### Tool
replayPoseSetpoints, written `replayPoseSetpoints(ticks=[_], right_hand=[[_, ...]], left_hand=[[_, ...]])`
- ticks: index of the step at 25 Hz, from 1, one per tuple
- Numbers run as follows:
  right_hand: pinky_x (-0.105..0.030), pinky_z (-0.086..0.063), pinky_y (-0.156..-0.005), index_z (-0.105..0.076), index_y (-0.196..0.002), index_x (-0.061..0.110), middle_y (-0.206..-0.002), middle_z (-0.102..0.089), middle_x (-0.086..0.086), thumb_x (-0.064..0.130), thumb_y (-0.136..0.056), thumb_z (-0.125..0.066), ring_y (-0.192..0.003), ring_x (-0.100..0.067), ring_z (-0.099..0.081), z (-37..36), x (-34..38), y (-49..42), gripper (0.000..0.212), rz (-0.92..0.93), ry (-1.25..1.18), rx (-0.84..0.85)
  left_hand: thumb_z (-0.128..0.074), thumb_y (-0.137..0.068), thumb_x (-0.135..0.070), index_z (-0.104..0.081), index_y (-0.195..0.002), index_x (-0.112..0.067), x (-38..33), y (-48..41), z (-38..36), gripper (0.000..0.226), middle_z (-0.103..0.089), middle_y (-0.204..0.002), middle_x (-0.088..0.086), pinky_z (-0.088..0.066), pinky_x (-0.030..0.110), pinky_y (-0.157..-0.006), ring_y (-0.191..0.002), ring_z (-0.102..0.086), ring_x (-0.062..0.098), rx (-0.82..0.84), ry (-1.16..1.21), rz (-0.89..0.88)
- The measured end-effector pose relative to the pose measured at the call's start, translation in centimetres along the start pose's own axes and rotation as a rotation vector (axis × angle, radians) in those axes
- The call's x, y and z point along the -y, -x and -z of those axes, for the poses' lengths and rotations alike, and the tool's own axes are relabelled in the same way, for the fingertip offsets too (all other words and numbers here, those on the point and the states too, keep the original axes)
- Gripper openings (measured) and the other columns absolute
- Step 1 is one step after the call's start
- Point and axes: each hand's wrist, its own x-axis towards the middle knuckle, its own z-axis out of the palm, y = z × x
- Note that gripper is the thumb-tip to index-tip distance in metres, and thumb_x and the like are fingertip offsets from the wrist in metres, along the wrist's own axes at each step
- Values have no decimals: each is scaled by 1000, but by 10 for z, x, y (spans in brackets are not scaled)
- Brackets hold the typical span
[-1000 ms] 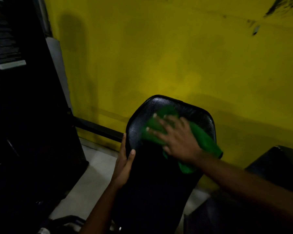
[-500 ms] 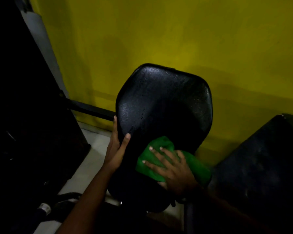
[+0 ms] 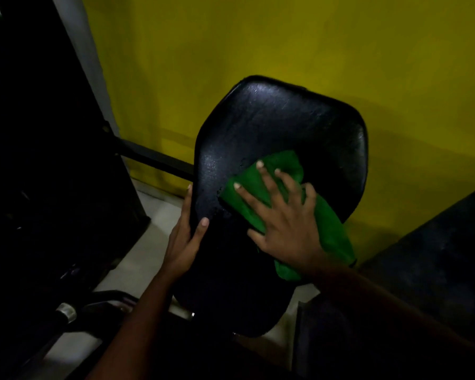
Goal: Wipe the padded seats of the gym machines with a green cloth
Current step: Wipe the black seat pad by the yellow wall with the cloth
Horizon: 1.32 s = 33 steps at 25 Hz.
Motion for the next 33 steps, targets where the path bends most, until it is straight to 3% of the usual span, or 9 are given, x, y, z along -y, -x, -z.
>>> replayPoseSetpoints(ticks=[7, 12, 15, 18, 22, 25, 28, 31, 33], right_hand=[[-40, -29, -84, -55, -123, 43, -143, -46, 1, 48, -38, -77, -117, -22, -40, -24, 51, 62, 88, 328, -98, 118], [-48, -30, -91, -50, -129, 39, -146, -40, -6, 36, -52, -80, -122, -30, -28, 16, 4, -48, 83, -33, -107, -116], [-53, -24, -96, -39, -136, 38, -152, -29, -7, 50, -65, -65, -128, -29, -20, 14, 17, -85, 76, 8, -50, -74], [-49, -20, -97, -33, -140, 38, -154, -26, -5, 57, -64, -59, -131, -28, -22, -6, 47, -53, 83, 160, 1, -25], [-47, -23, -95, -39, -138, 35, -151, -33, -2, 57, -60, -62, -131, -26, -27, -35, 90, 6, 84, 253, -34, 11], [-45, -27, -93, -55, -126, 32, -144, -44, -4, 47, -63, -63, -127, -26, -34, -55, 112, 51, 65, 351, -107, 16], [-42, -27, -90, -63, -115, 36, -133, -57, 0, 37, -64, -57, -119, -25, -38, -46, 105, 64, 52, 415, -133, -18], [-40, -25, -85, -59, -118, 42, -136, -53, 1, 37, -45, -76, -117, -26, -37, -17, 50, 43, 75, 193, -89, -70], [-41, -25, -88, -50, -126, 43, -143, -44, 1, 42, -52, -72, -122, -26, -35, -6, 10, 37, 77, 40, -87, -101]], left_hand=[[-25, -79, -81, -1, -142, -48, 6, 1, 3, 75, -6, -146, -42, -19, 1, -104, -134, -14, -21, 38, 28, -47], [-24, -78, -82, 1, -141, -52, 8, 0, 3, 74, -2, -143, -48, -20, 23, -112, -133, -10, -23, 61, 26, -12], [-22, -76, -84, -1, -140, -50, 6, -1, 3, 76, -3, -141, -50, -20, 11, -109, -133, -11, -24, 74, 61, -12], [-25, -63, -93, -3, -135, -50, 6, 6, 11, 87, -15, -132, -48, -25, -6, -92, -114, -24, -37, 62, 165, 71], [-31, -65, -91, -6, -138, -48, 23, 26, 23, 89, -35, -123, -54, -39, 4, -88, -108, -44, -28, -1, 220, 134], [-30, -60, -94, -13, -135, -55, 33, 38, 29, 87, -52, -105, -51, -42, 6, -83, -98, -52, -24, 2, 179, 199], [-31, -61, -93, -18, -136, -55, 30, 41, 26, 85, -49, -115, -46, -41, 18, -94, -108, -52, -13, 60, 141, 216], [-32, -73, -76, -18, -144, -43, 26, 37, 16, 80, -34, -140, -29, -31, 24, -107, -131, -38, 2, 102, 117, 199], [-31, -75, -74, -16, -143, -46, 30, 36, 12, 75, -30, -144, -24, -28, 25, -109, -132, -32, 1, 90, 105, 188]])
